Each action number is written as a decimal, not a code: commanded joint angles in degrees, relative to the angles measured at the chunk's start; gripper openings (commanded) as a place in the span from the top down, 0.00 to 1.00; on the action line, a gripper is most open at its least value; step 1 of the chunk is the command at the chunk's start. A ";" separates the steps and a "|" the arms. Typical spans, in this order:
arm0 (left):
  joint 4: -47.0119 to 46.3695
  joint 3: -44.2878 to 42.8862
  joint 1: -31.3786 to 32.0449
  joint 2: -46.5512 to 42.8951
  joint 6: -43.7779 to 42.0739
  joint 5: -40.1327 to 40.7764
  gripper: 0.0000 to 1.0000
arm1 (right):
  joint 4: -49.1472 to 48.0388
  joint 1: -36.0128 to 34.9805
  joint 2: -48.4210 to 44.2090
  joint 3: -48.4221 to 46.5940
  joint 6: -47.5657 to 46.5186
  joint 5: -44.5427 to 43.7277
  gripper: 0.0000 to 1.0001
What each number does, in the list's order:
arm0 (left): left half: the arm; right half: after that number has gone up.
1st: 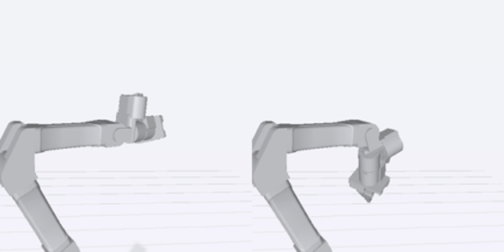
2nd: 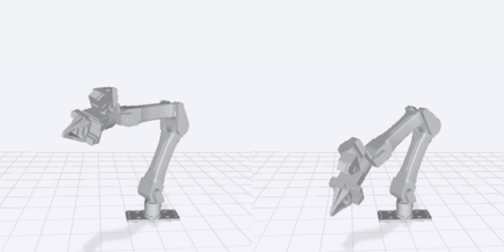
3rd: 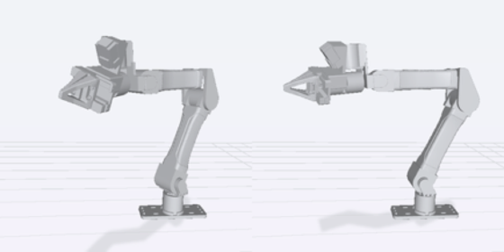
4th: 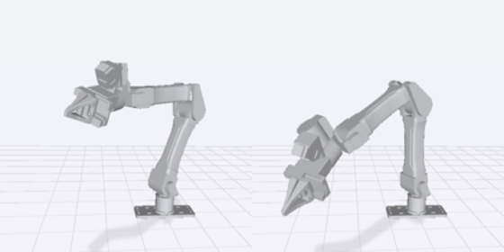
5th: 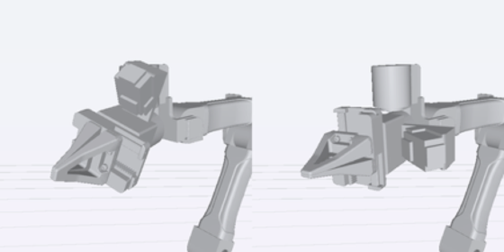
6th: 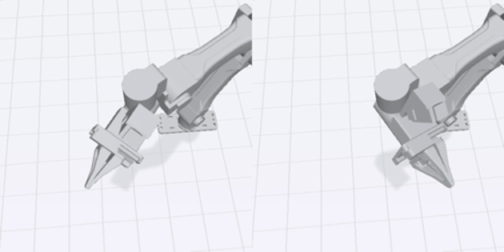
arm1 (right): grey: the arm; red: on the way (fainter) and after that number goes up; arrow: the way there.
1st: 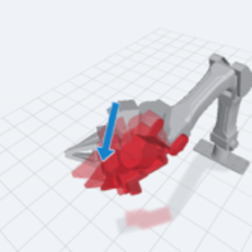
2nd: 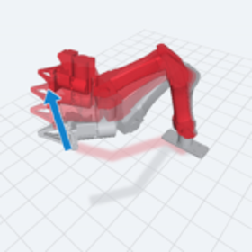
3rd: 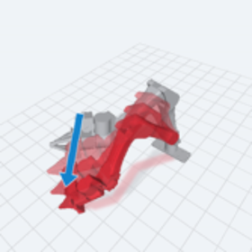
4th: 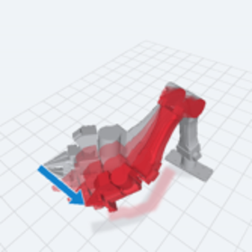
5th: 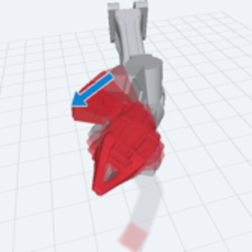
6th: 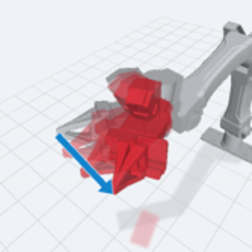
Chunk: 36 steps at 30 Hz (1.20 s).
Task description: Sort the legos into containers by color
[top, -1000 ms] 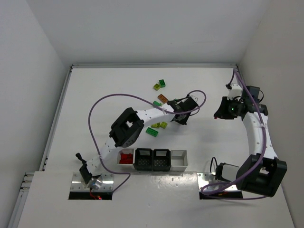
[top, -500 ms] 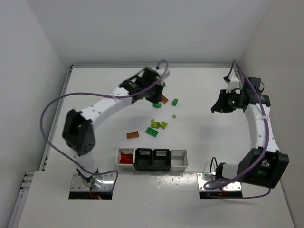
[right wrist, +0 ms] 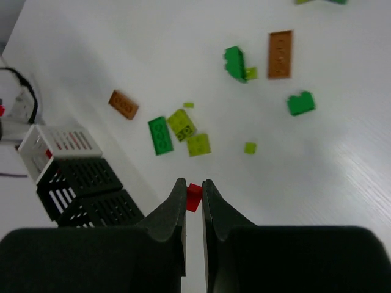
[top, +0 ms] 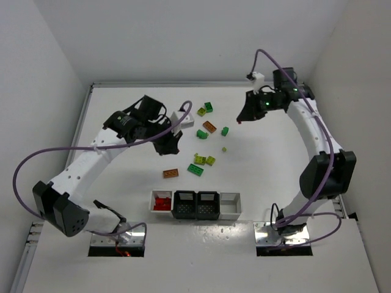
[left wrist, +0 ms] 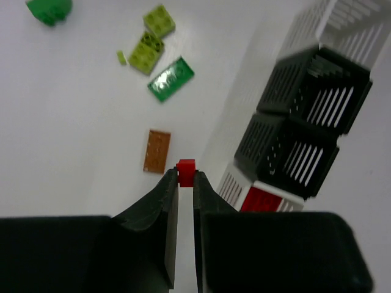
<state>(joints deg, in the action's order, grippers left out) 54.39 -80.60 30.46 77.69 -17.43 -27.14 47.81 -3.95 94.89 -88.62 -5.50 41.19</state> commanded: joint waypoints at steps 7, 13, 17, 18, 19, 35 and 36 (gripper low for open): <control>16.62 7.64 1.53 -9.04 -19.21 0.68 0.94 | -7.37 -13.10 8.20 -7.01 6.98 2.23 1.00; 17.76 11.95 6.80 -12.21 -22.47 0.68 0.93 | -8.52 -17.58 11.01 -7.70 9.28 2.76 1.00; 19.09 12.48 10.66 -12.21 -23.26 0.68 0.93 | -8.52 -19.95 12.15 -8.93 9.80 2.76 1.00; 19.09 13.87 11.28 -12.82 -23.26 0.68 0.93 | -8.52 -20.83 12.16 -8.94 9.80 3.36 1.00; 19.09 14.41 11.90 -12.83 -23.26 1.46 0.91 | -8.52 -20.84 12.16 -8.94 10.33 3.37 1.00; 15.14 19.07 16.30 -14.58 -19.13 8.41 0.50 | -9.84 -28.83 13.21 -4.37 10.86 4.78 1.00; 14.09 19.07 16.30 -15.46 -17.91 8.41 0.50 | -10.54 -28.84 12.60 -3.33 10.86 5.47 1.00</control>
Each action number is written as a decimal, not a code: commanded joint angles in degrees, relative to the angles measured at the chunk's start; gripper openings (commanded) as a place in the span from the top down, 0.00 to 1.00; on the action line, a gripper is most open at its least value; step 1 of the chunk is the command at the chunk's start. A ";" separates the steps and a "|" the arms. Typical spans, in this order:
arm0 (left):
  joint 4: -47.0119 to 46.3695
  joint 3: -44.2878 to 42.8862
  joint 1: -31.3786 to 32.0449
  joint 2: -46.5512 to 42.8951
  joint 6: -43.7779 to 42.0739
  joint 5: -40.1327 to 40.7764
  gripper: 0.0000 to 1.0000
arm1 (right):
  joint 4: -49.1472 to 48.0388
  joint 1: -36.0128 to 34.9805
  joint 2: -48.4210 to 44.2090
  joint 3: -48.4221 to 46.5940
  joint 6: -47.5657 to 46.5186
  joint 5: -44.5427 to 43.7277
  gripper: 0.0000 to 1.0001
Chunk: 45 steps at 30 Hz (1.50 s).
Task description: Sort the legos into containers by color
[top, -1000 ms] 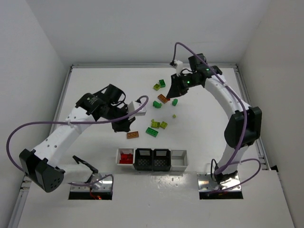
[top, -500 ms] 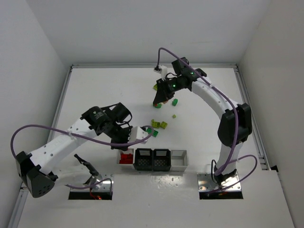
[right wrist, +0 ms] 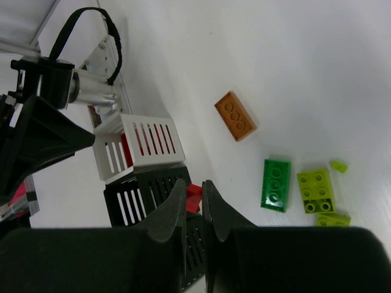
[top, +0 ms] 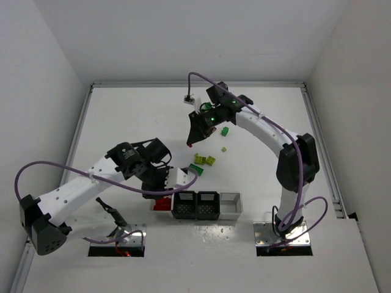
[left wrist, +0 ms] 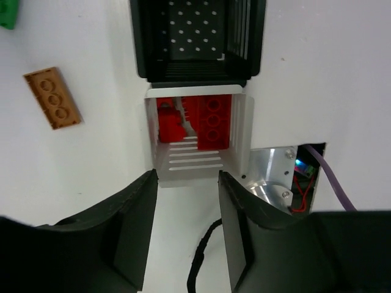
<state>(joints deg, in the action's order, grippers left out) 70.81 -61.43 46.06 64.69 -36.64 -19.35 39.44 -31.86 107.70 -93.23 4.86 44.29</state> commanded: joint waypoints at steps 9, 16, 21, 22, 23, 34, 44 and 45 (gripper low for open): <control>-29.90 -1.51 -10.37 -16.51 29.57 31.88 0.51 | -2.11 -9.44 -5.31 9.91 -4.23 3.97 1.00; -37.52 -0.87 -15.55 -21.72 41.71 54.41 0.17 | -1.64 -15.33 -7.77 10.09 -7.85 -1.04 1.00; -33.29 -4.66 -21.36 -15.04 47.88 58.29 0.16 | -1.65 -21.84 -5.58 8.24 -8.37 -4.39 1.00; -31.80 -5.45 -22.58 -13.90 49.72 58.29 0.16 | -2.17 -22.54 -5.57 7.46 -8.38 -4.39 1.00; -30.74 -7.54 -25.12 -12.67 50.78 56.46 0.16 | -2.18 -23.24 -4.79 6.93 -8.38 -5.09 1.00; -26.25 -16.18 -39.38 -2.64 56.77 38.35 0.16 | -7.53 -30.46 -0.48 6.48 -7.24 -11.68 1.00; -26.25 -16.71 -42.55 -1.06 55.72 32.36 0.13 | -8.68 -31.60 3.31 4.20 -6.71 -13.62 0.74; -26.25 -16.71 -42.55 -1.05 55.72 32.36 0.12 | -7.98 -31.60 3.83 3.68 -6.71 -13.62 0.71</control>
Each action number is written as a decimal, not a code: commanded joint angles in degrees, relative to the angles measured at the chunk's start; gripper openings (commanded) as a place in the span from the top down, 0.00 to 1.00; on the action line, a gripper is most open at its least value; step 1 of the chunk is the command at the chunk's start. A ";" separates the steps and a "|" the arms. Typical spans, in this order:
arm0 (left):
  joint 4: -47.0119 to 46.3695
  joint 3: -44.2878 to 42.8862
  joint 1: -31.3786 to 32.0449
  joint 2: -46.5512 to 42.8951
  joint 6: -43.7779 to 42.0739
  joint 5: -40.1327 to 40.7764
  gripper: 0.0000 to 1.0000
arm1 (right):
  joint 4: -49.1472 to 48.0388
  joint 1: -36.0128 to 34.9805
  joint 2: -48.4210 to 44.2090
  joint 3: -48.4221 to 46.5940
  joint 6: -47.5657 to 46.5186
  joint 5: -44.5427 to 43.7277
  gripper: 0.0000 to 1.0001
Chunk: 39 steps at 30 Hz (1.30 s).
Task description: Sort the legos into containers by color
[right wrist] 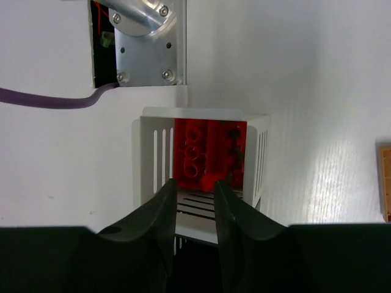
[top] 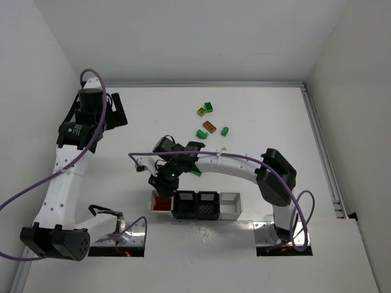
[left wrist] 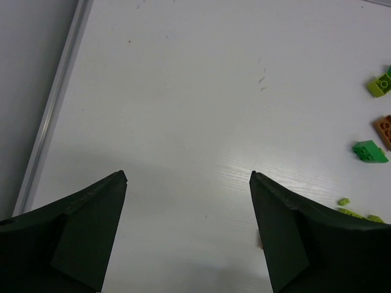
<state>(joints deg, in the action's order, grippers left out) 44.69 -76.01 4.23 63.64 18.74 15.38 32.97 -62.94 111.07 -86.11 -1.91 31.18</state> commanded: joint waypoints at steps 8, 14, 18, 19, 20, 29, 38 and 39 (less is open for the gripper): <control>-0.13 -1.51 -0.71 0.52 -0.72 -4.30 0.12 | -1.51 -0.52 -0.76 -4.77 -0.55 -1.29 0.56; -0.13 -1.69 -0.71 1.66 -3.79 -8.16 0.08 | 1.13 3.24 -4.71 -9.43 -1.08 -10.42 0.60; 1.36 -4.41 -0.71 3.94 -8.28 -13.26 0.07 | -0.28 8.08 -11.65 -4.52 -2.13 -17.81 0.60; 3.63 -5.37 -0.71 4.82 -8.28 -13.27 0.05 | -1.41 9.22 -13.92 -1.99 -2.13 -20.78 0.58; 4.78 -7.47 -0.71 5.79 -8.28 -14.66 0.05 | -1.94 11.50 -15.08 -0.74 -2.13 -21.94 0.54; 7.42 -6.70 -0.71 11.06 -17.93 -32.33 0.03 | -1.87 24.26 -27.30 11.04 -2.91 -25.91 0.38; 11.56 -3.09 6.04 12.39 -33.67 -33.76 0.17 | 2.35 31.21 -29.07 18.61 -6.51 -23.10 0.50; 12.35 -2.22 7.10 12.39 -35.42 -32.96 0.18 | 3.23 32.08 -27.50 17.82 -6.52 -22.22 0.50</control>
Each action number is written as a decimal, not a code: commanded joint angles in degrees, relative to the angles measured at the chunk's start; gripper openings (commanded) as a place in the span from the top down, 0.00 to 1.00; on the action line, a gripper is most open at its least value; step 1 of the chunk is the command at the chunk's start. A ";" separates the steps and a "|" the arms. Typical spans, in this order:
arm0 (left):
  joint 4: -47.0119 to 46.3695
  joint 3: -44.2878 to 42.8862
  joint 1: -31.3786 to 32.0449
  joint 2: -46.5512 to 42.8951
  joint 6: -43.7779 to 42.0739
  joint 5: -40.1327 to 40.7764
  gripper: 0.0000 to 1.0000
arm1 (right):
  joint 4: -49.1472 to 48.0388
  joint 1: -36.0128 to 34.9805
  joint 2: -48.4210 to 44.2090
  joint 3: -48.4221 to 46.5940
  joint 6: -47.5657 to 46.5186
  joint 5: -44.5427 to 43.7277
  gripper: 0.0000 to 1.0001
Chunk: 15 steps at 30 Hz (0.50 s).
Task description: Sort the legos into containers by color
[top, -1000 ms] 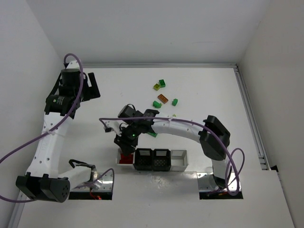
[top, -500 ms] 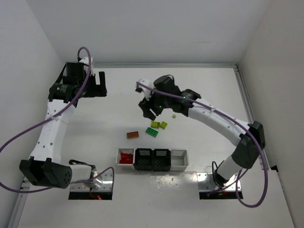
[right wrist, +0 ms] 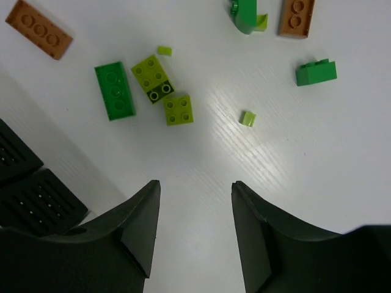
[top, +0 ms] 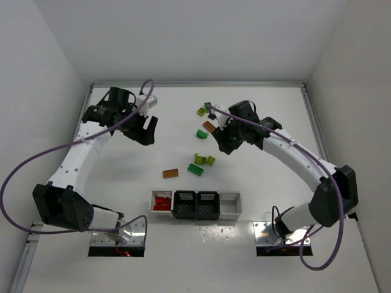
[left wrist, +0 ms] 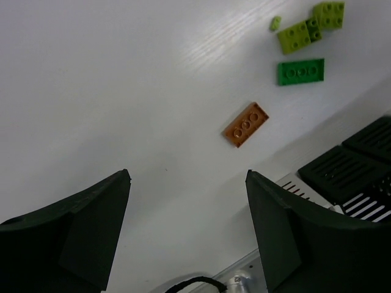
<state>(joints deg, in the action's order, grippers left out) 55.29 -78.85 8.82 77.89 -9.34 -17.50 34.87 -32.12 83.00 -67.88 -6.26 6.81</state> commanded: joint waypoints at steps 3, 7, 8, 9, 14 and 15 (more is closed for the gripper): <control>1.75 3.87 6.46 -1.86 -9.98 1.24 0.19 | 2.30 2.50 3.21 -2.34 -5.07 4.27 0.50; 1.75 7.30 10.77 -0.46 -11.13 1.24 0.20 | 0.12 3.90 4.63 -2.35 -5.78 3.65 0.48; 1.75 8.61 11.39 -0.46 -12.09 0.54 0.20 | -0.41 4.60 5.15 -2.35 -5.78 3.65 0.47; 1.75 9.49 12.00 0.33 -12.10 0.53 0.20 | -0.42 4.61 6.11 -2.35 -5.26 3.65 0.47; -3.33 16.78 17.62 4.10 -15.08 2.64 0.20 | 1.77 7.85 13.31 -11.80 -2.18 6.98 0.45; -4.13 17.41 18.24 4.81 -15.09 3.34 0.20 | 2.30 8.99 14.72 -13.41 -1.39 6.99 0.45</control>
<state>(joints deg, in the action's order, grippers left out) 54.54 -63.59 24.91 80.64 -21.67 -15.44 37.60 -25.02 95.57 -75.31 -9.61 11.49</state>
